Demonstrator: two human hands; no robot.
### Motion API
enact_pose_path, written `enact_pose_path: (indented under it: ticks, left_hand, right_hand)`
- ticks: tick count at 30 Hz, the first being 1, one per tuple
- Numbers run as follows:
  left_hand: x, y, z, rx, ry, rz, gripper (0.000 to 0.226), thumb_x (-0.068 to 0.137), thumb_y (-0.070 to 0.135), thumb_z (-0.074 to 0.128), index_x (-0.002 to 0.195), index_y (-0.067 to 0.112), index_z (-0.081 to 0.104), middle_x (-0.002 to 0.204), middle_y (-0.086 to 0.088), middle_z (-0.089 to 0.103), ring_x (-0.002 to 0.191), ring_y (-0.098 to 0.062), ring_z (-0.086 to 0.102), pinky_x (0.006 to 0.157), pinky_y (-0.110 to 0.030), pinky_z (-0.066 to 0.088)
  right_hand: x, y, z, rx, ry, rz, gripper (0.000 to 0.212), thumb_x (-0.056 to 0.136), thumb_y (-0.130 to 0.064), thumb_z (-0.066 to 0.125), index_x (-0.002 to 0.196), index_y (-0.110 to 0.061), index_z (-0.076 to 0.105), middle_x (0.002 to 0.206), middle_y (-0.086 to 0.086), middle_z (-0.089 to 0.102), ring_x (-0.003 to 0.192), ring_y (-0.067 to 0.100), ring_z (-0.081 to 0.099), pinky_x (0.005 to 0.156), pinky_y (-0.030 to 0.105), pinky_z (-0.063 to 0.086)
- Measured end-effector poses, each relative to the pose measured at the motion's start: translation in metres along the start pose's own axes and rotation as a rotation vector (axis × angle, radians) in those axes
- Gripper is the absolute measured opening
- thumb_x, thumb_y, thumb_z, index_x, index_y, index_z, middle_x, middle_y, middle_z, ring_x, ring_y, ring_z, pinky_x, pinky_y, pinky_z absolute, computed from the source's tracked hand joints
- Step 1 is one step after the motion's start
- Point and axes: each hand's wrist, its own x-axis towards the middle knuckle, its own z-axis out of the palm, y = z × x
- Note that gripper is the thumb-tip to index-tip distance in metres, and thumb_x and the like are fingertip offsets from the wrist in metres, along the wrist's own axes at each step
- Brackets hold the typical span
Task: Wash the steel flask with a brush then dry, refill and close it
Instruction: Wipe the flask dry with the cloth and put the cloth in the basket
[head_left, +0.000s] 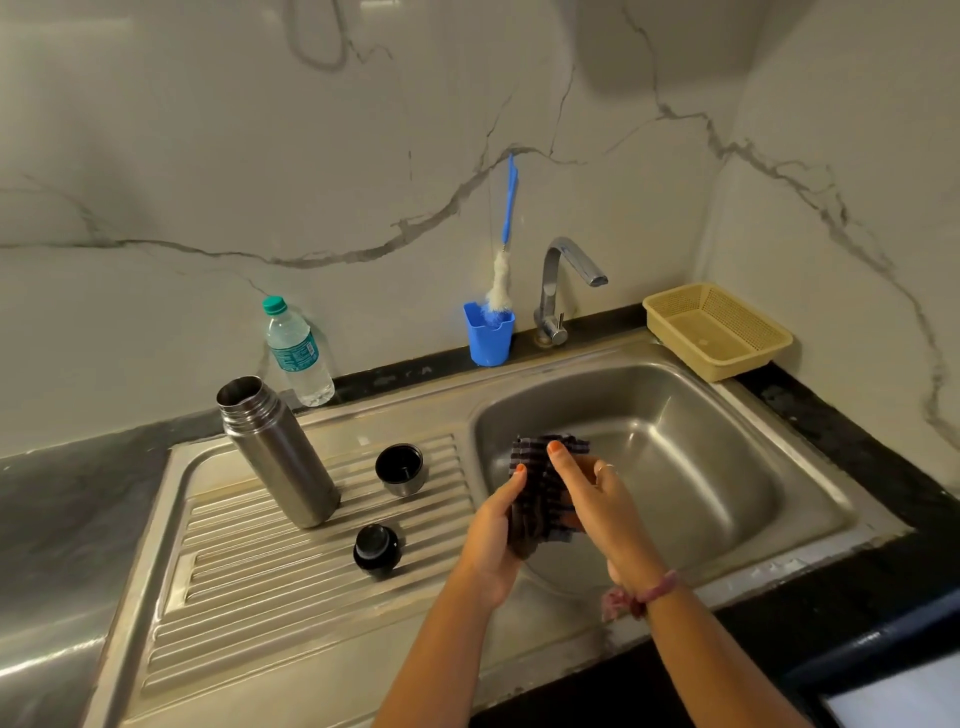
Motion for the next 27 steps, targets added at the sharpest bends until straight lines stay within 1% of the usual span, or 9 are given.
enact_pose_path:
  ticks: [3,5,8,13,16,18,22,25,27]
  left_hand:
    - [0.002,0.001,0.002,0.05,0.036,0.003,0.037,0.1,0.04,0.049,0.119,0.017,0.072,0.119,-0.012,0.072,0.114,-0.03,0.063,0.099,-0.044,0.044]
    - [0.001,0.006,0.002,0.027,0.048,-0.004,0.034,0.101,0.038,0.051,0.116,0.017,0.073,0.117,-0.009,0.073,0.114,-0.025,0.065,0.103,-0.04,0.045]
    - [0.0,0.013,0.002,-0.039,0.052,-0.014,0.036,0.101,0.039,0.049,0.121,0.016,0.069,0.117,-0.007,0.073,0.113,-0.023,0.067,0.098,-0.037,0.05]
    - [0.005,0.02,-0.001,-0.1,0.066,-0.079,0.032,0.101,0.039,0.051,0.113,0.015,0.069,0.112,-0.01,0.074,0.106,-0.027,0.069,0.088,-0.04,0.054]
    - [0.016,0.024,-0.006,-0.018,0.059,-0.065,0.017,0.094,0.013,0.06,0.107,0.008,0.07,0.104,-0.013,0.075,0.087,-0.024,0.073,0.072,-0.033,0.057]
    - [0.025,0.029,-0.007,0.023,0.103,-0.043,0.016,0.089,0.0,0.059,0.1,0.006,0.069,0.094,-0.012,0.075,0.078,-0.022,0.071,0.066,-0.03,0.056]
    - [0.039,0.039,0.008,0.188,0.076,0.026,0.024,0.092,-0.005,0.056,0.101,0.01,0.072,0.093,-0.009,0.076,0.08,-0.019,0.072,0.075,-0.033,0.056]
    - [0.055,0.044,0.034,0.438,0.001,0.124,0.026,0.094,-0.003,0.056,0.106,0.015,0.069,0.099,-0.003,0.076,0.095,-0.018,0.071,0.086,-0.033,0.055]
    - [0.072,0.043,0.055,0.6,0.013,0.177,0.025,0.094,0.001,0.057,0.105,0.021,0.068,0.103,0.0,0.074,0.101,-0.018,0.069,0.088,-0.031,0.054]
  right_hand:
    - [0.003,0.003,0.001,0.162,0.017,0.068,0.064,0.073,-0.063,0.067,0.114,-0.015,0.061,0.103,0.006,0.072,0.092,0.019,0.07,0.075,0.037,0.06]
    - [0.006,0.006,-0.002,0.262,0.035,0.096,0.048,0.079,-0.049,0.07,0.113,-0.015,0.064,0.101,0.006,0.073,0.092,0.021,0.07,0.073,0.037,0.059]
    - [0.007,0.008,-0.01,0.379,0.031,0.163,0.03,0.085,-0.024,0.069,0.112,-0.013,0.067,0.103,0.009,0.072,0.096,0.026,0.068,0.063,0.032,0.054]
    - [0.011,0.008,-0.031,0.437,0.019,0.249,0.015,0.086,-0.007,0.064,0.101,-0.011,0.067,0.089,0.012,0.07,0.081,0.027,0.066,0.061,0.034,0.054]
    - [0.016,0.008,-0.054,0.323,0.066,0.238,0.018,0.088,-0.002,0.06,0.104,-0.01,0.063,0.091,0.011,0.069,0.081,0.025,0.066,0.064,0.036,0.053]
    - [0.021,0.01,-0.073,0.187,0.1,0.206,0.023,0.089,-0.005,0.06,0.112,-0.009,0.061,0.098,0.009,0.069,0.088,0.024,0.066,0.072,0.04,0.055]
    - [0.027,0.008,-0.112,-0.173,0.159,0.106,0.028,0.091,-0.013,0.06,0.119,-0.011,0.059,0.101,0.002,0.067,0.092,0.019,0.065,0.084,0.041,0.055]
    - [0.032,0.005,-0.132,-0.502,0.254,0.038,0.045,0.094,-0.018,0.058,0.135,-0.006,0.048,0.129,0.011,0.057,0.118,0.026,0.055,0.101,0.04,0.046]
    - [0.035,0.001,-0.143,-0.632,0.312,-0.006,0.051,0.095,-0.018,0.056,0.14,-0.002,0.041,0.138,0.015,0.05,0.128,0.028,0.047,0.103,0.036,0.04]
